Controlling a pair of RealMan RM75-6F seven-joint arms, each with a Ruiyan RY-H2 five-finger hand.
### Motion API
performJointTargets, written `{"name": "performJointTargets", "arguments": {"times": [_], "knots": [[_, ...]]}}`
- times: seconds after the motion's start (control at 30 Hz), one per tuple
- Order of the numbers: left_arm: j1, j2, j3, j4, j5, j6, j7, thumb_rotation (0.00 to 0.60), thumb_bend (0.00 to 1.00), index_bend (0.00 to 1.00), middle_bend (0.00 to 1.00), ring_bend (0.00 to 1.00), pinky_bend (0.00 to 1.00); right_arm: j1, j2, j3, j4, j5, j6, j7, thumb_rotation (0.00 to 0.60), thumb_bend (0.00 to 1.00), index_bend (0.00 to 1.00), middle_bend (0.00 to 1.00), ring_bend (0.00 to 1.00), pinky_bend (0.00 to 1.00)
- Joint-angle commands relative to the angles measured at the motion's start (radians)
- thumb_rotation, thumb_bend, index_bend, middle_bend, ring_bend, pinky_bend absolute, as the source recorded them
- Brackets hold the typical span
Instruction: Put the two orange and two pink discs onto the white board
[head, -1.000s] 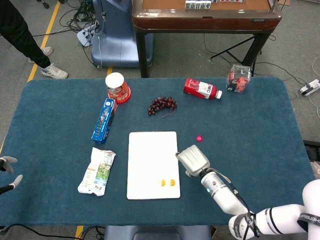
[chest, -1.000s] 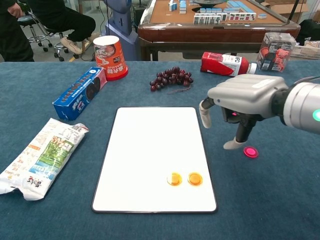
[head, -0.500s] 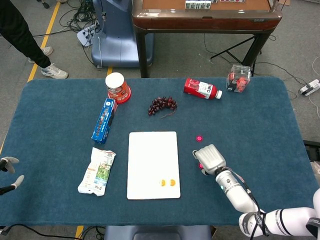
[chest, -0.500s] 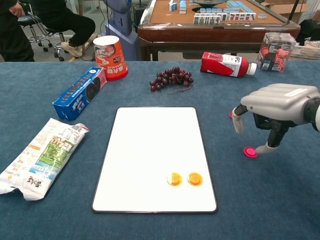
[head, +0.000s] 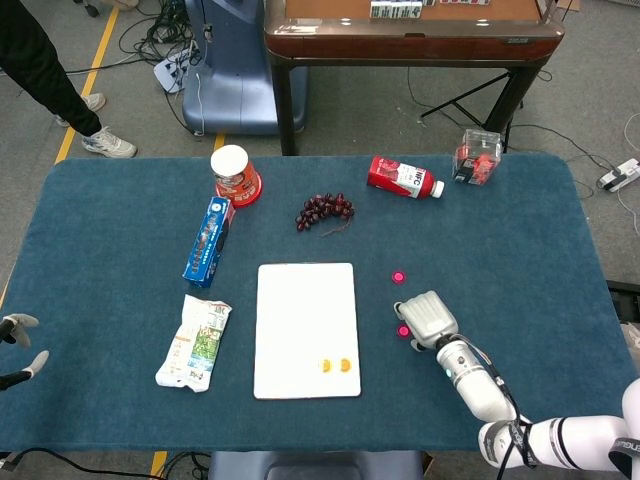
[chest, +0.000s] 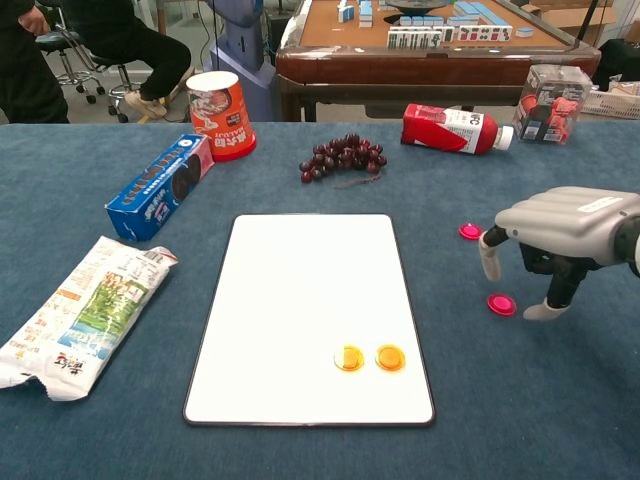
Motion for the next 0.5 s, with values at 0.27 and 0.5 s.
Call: {"name": "performJointTargets", "arguments": {"times": [0.27, 0.5], "knots": [[0.001, 0.002, -0.001, 0.000, -0.002, 0.000, -0.005, 0.600, 0.24, 0.49, 0.58, 0.49, 0.78, -0.002, -0.030, 0.006, 0.033, 0.012, -0.021, -0.004, 0.600, 0.19, 0.43, 1.00, 1.00, 1.00], [0.001, 0.003, -0.001, 0.000, -0.002, 0.001, -0.008, 0.600, 0.25, 0.49, 0.58, 0.49, 0.78, -0.002, -0.044, 0.011, 0.050, 0.017, -0.024, -0.012, 0.600, 0.20, 0.43, 1.00, 1.00, 1.00]]}}
